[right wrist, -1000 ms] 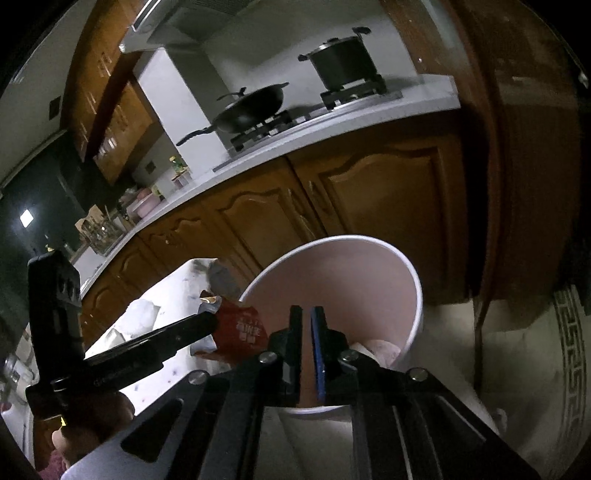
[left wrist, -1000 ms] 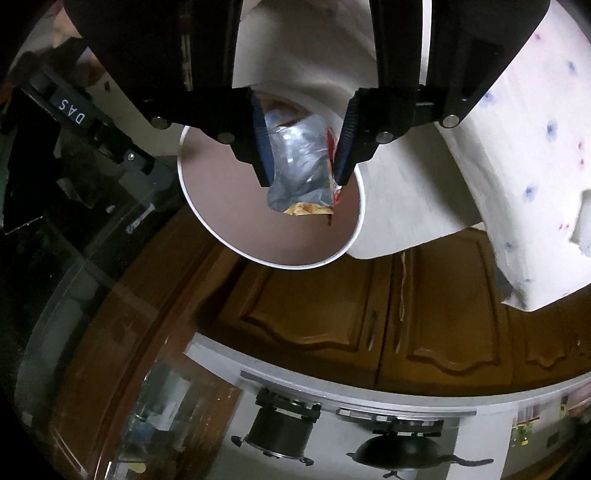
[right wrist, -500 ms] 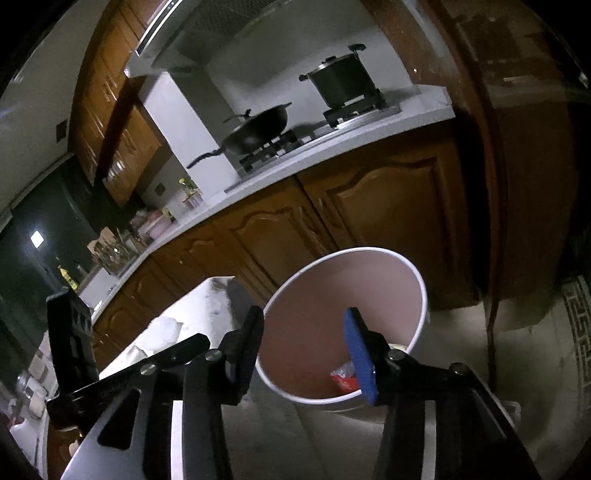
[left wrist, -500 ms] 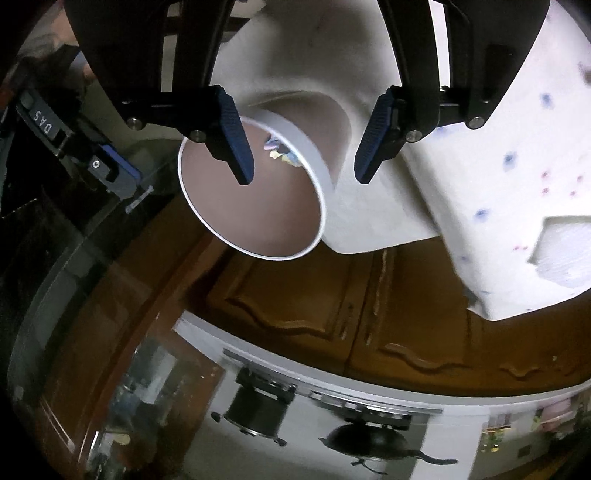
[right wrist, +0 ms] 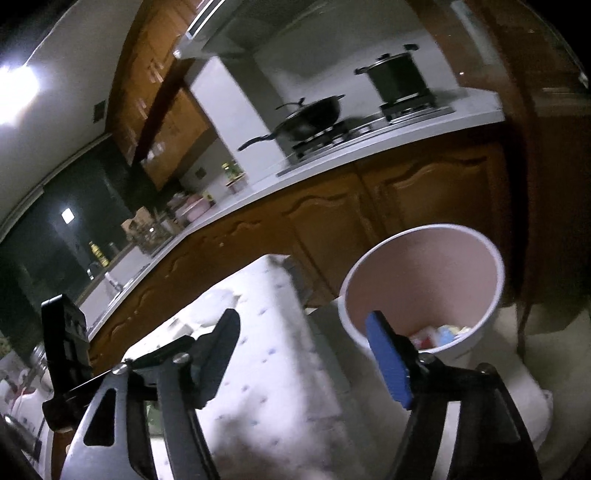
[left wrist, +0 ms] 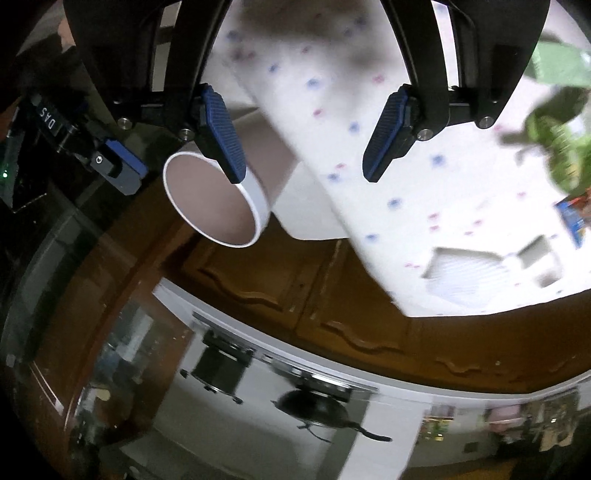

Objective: Collect trash
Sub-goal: 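Move both open tools back over the remaining trash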

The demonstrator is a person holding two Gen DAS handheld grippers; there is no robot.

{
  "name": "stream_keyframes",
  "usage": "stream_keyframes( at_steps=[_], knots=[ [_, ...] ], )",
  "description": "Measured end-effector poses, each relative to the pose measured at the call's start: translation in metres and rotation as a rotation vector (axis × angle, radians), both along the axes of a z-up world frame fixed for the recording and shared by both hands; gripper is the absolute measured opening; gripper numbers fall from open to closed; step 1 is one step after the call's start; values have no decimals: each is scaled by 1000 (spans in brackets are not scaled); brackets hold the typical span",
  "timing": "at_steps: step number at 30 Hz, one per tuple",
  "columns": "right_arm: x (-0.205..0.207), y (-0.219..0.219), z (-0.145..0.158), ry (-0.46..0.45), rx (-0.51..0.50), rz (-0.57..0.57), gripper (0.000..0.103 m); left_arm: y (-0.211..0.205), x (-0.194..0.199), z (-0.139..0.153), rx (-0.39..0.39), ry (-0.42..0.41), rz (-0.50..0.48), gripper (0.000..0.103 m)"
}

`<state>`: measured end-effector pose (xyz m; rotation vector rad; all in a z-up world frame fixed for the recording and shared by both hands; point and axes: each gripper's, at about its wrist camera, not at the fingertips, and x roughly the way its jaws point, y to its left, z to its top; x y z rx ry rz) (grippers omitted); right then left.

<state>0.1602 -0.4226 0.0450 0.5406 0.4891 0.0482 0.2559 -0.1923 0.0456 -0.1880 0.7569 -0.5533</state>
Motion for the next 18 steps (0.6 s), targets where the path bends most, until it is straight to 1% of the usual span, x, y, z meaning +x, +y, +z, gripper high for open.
stream_keyframes(
  at_steps=[3, 9, 18],
  knots=[
    [3, 22, 0, -4, -1, 46, 79, 27, -10, -1, 3, -5, 35, 67],
    [8, 61, 0, -10, -9, 124, 81, 79, -25, -8, -12, 14, 107, 67],
    [12, 107, -5, -5, -20, 225, 83, 139, -45, -12, -5, 0, 201, 67]
  ],
)
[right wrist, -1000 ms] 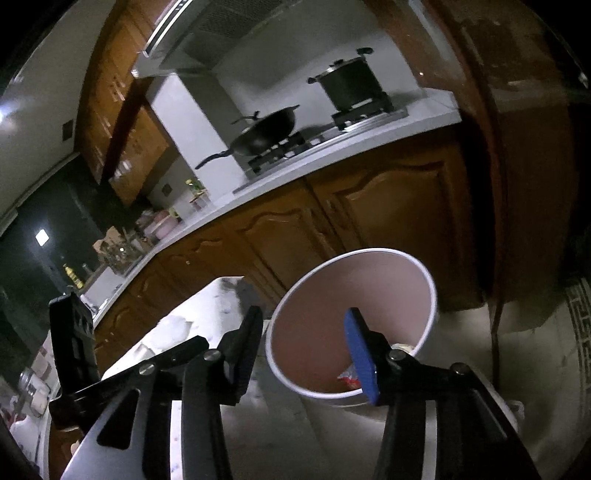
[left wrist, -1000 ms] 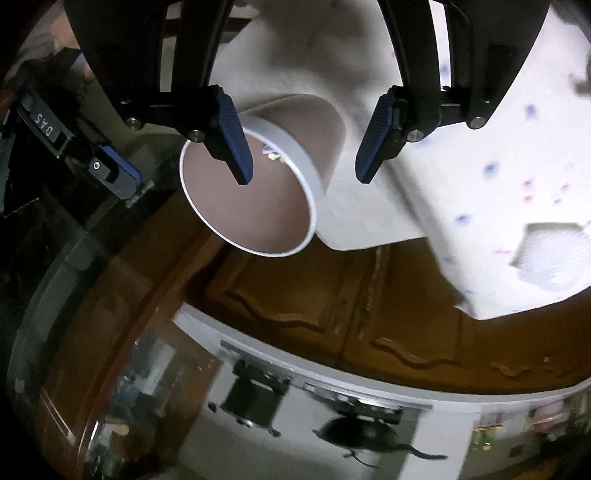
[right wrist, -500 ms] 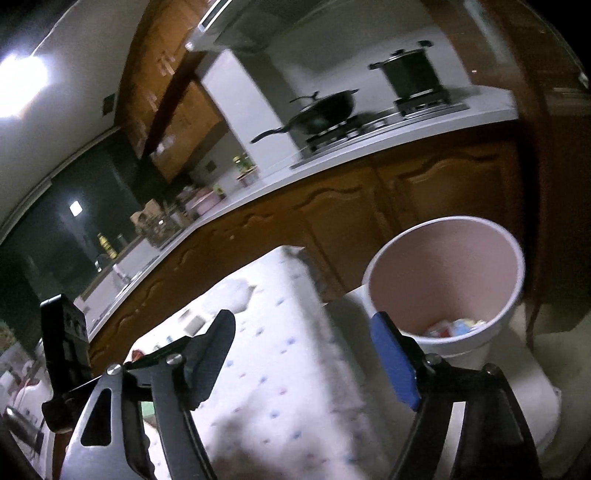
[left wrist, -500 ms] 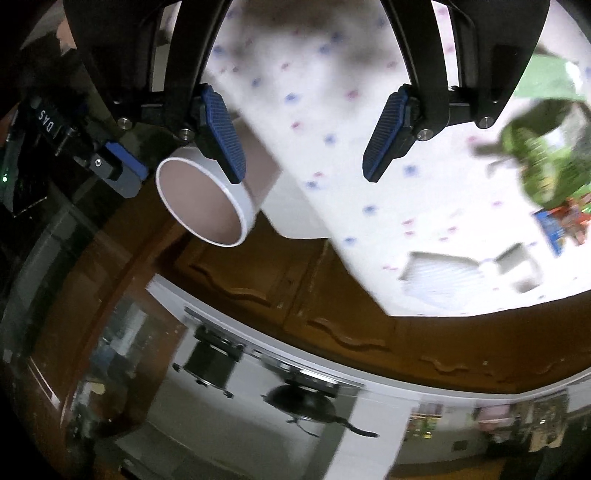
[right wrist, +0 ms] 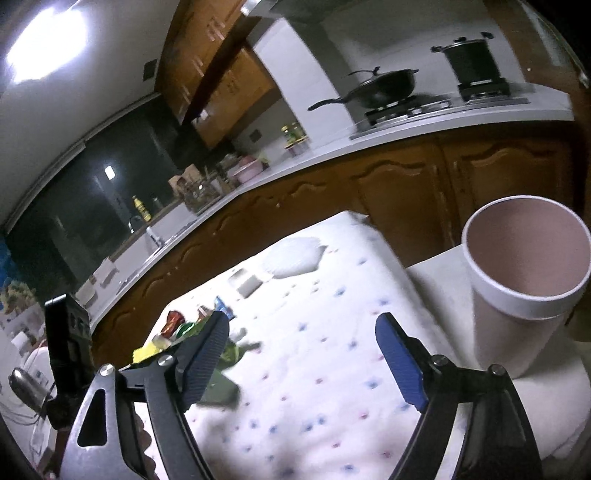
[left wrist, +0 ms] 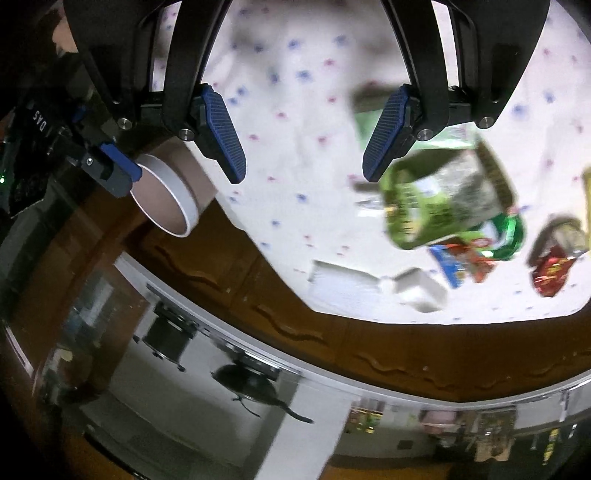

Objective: Collect trash
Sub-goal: 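Move both open tools back over the remaining trash, then grasp the green juice carton with the right tool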

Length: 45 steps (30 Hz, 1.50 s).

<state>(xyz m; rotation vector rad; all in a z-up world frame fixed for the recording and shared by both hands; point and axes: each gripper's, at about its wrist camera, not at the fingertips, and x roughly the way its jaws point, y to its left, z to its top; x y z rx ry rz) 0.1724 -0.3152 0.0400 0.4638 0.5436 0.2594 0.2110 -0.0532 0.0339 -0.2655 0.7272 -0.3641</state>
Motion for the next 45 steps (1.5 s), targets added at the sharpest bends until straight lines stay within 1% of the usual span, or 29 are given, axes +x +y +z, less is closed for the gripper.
stream_keyframes(
  at_steps=[3, 7, 16, 18, 20, 22, 28, 35, 41, 45],
  knots=[
    [-1, 12, -4, 10, 2, 24, 83, 21, -4, 0, -5, -1, 38, 67],
    [0, 25, -8, 21, 1, 48, 83, 46, -12, 0, 7, -13, 91, 67],
    [0, 56, -15, 36, -13, 103, 83, 92, -17, -11, 13, 7, 173, 67],
    [0, 62, -17, 39, -16, 115, 83, 101, -18, -12, 19, 8, 191, 68],
    [1, 68, -18, 43, -23, 129, 83, 110, -18, -13, 20, 10, 200, 71],
    [2, 75, -18, 43, -35, 153, 83, 118, -19, -14, 26, 11, 214, 71],
    [7, 106, -18, 28, -111, 274, 86, 141, -17, -16, 23, 23, 249, 71],
    [15, 143, -16, -7, -194, 424, 89, 152, -9, -19, 38, 37, 235, 71],
    [32, 170, -19, 0, -286, 540, 89, 159, -5, -19, 57, 40, 234, 71],
    [45, 187, -27, 13, -348, 616, 89, 163, 0, -22, 65, 57, 223, 71]
  ],
)
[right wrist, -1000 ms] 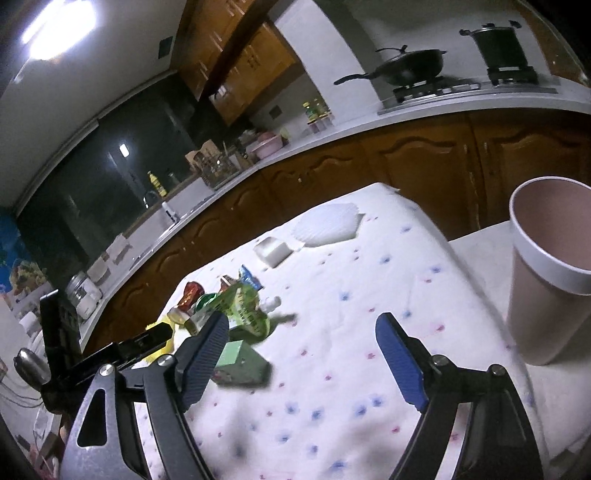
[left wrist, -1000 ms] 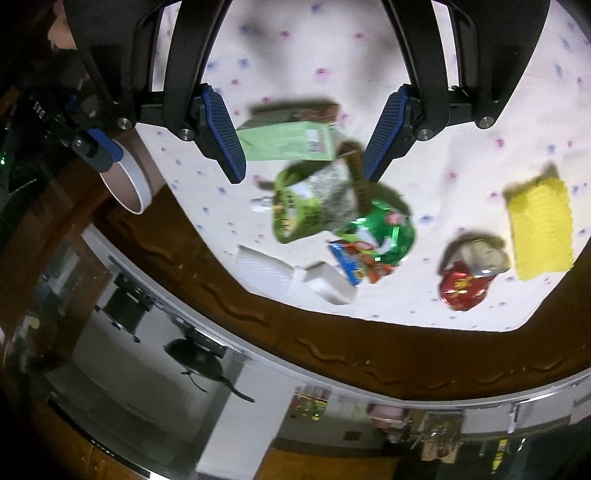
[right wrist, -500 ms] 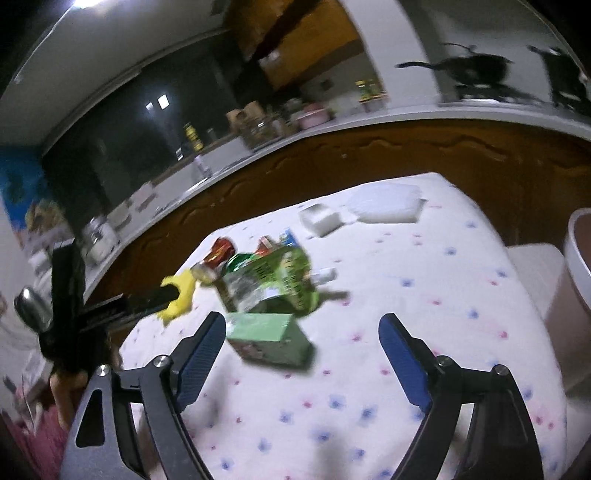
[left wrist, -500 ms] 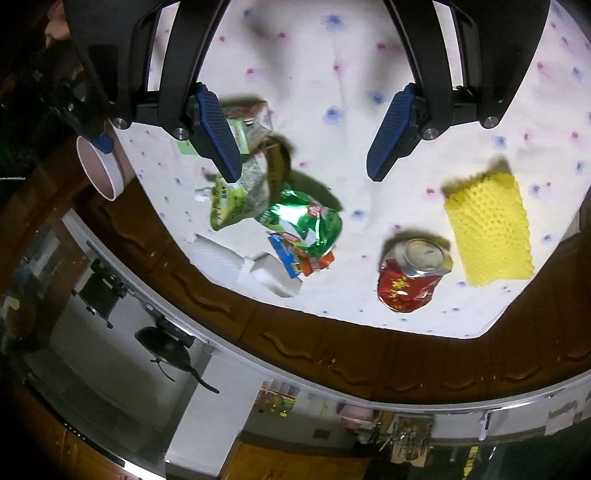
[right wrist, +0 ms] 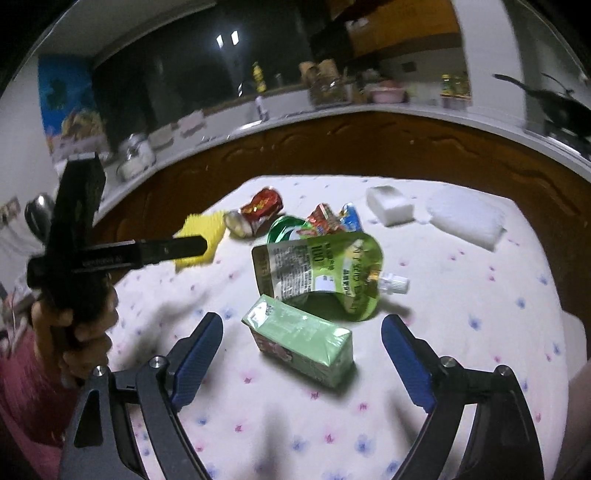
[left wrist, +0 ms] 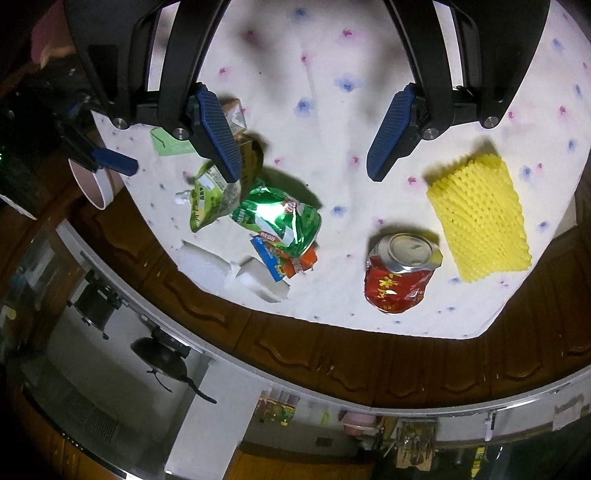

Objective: Collect trash
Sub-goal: 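Grasp the green juice carton with the right tool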

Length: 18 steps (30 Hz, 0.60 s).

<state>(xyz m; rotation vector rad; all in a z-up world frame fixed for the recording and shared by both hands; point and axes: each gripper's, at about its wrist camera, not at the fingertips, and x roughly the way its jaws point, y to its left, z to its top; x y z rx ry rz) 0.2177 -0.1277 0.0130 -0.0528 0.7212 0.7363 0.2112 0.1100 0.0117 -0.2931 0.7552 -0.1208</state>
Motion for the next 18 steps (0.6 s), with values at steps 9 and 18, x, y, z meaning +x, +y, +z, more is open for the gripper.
stream_keyframes(
  at_steps=[9, 18],
  knots=[
    [22, 28, -22, 40, -115, 107, 88, -2, 15, -2, 8, 24, -32, 71],
    [13, 4, -33, 71, -76, 30, 39, -31, 45, 2, 64, 23, -129, 71]
  ],
)
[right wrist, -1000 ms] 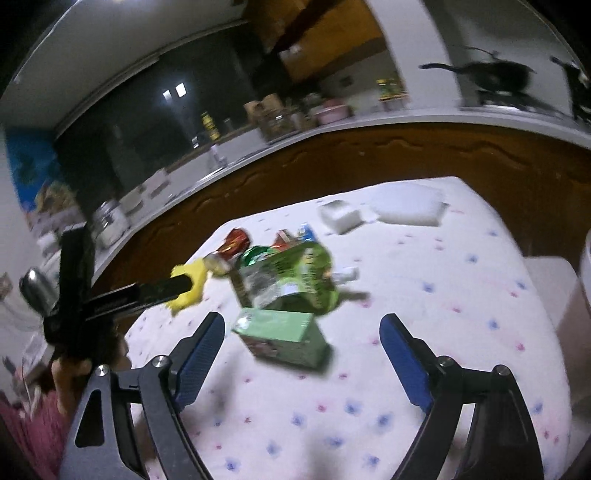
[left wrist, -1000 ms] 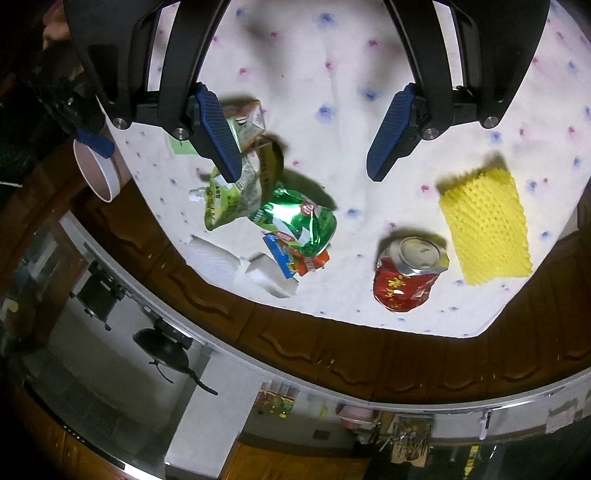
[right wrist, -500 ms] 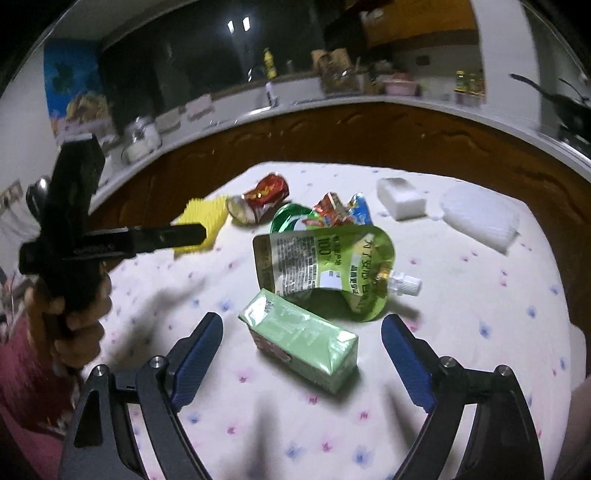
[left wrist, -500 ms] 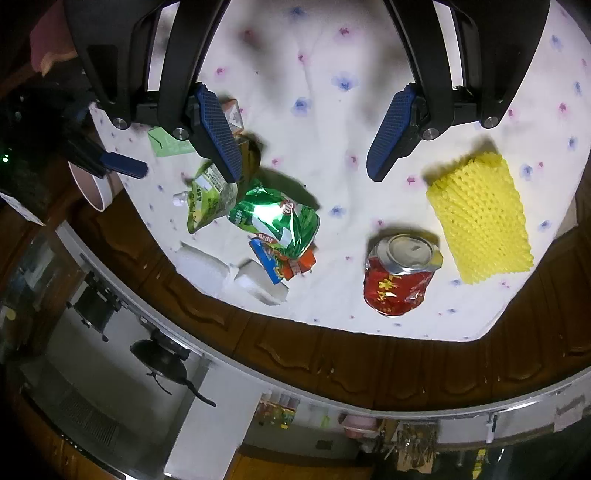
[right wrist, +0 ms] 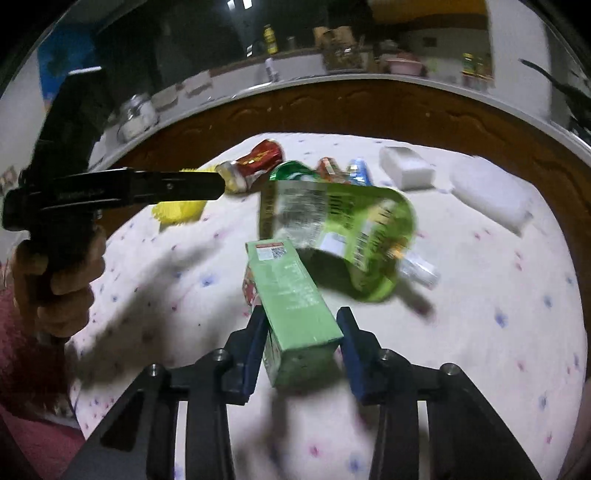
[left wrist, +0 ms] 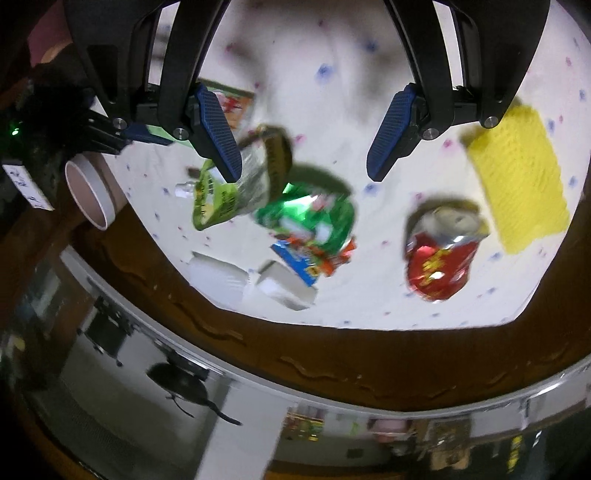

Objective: Collect trash
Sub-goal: 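Grasp the green juice carton with the right tool, then grasp the green spout pouch with the left tool while the right tool holds the carton, then carry the pouch and carton over the bin with both tools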

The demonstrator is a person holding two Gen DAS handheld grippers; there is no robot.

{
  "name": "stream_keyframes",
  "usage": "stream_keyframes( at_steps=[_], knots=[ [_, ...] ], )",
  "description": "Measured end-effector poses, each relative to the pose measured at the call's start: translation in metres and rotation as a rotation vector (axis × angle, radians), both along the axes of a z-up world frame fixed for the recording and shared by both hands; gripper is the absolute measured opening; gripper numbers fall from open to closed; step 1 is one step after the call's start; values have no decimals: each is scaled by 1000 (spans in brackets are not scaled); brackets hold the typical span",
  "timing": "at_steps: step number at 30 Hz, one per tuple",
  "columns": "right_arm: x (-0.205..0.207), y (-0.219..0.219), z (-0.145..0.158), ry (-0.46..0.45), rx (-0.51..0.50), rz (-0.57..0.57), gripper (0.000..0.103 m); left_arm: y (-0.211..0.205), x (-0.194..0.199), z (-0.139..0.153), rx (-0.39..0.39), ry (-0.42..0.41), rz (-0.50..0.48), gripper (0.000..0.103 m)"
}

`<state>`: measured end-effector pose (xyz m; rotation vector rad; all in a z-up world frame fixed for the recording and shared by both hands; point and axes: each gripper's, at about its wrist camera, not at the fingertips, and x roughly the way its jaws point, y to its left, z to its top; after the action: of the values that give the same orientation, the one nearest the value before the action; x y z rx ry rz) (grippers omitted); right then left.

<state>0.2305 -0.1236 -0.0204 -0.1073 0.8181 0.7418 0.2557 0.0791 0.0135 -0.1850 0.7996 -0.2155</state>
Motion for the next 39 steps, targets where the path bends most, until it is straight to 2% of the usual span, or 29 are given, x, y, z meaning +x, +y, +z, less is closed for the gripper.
stream_keyframes(
  at_steps=[7, 11, 14, 15, 17, 18, 21, 23, 26, 29, 31, 32, 34, 37, 39],
  knots=[
    [-15, -77, 1, 51, 105, -236, 37, -35, 25, -1, 97, -21, -105, 71],
    [-21, -115, 0, 69, 139, -353, 37, -65, 41, -2, 201, -21, -200, 71],
    [-23, -124, 0, 75, 144, -382, 37, -84, 48, -5, 289, -24, -243, 71],
    [-23, -125, 0, 74, 142, -381, 37, -88, 50, -6, 301, -19, -259, 69],
    [-25, -125, 1, 70, 137, -372, 36, -96, 53, -11, 326, 5, -303, 53],
    [-25, -124, 2, 65, 133, -370, 36, -100, 54, -15, 344, 22, -321, 53],
    [-26, -119, 5, 55, 133, -358, 35, -108, 45, -16, 414, 5, -332, 44],
    [-26, -116, 7, 48, 137, -352, 35, -108, 38, -13, 396, 10, -352, 30],
    [-26, -113, 8, 44, 140, -345, 35, -105, 24, -7, 354, 9, -379, 21],
    [-26, -111, 8, 47, 137, -336, 35, -99, 14, 0, 274, 39, -414, 11],
    [-25, -109, 6, 60, 142, -318, 35, -99, 13, -5, 224, 95, -437, 11],
    [-25, -107, 5, 65, 146, -312, 35, -100, 13, -9, 232, 107, -428, 11],
    [-25, -104, 5, 66, 138, -301, 36, -103, 12, -12, 279, 85, -400, 11],
    [-23, -99, 2, 72, 131, -294, 38, -101, 11, -9, 233, 90, -391, 9],
    [-23, -98, 0, 75, 127, -288, 35, -102, 8, -7, 232, 73, -388, 7]
  ],
)
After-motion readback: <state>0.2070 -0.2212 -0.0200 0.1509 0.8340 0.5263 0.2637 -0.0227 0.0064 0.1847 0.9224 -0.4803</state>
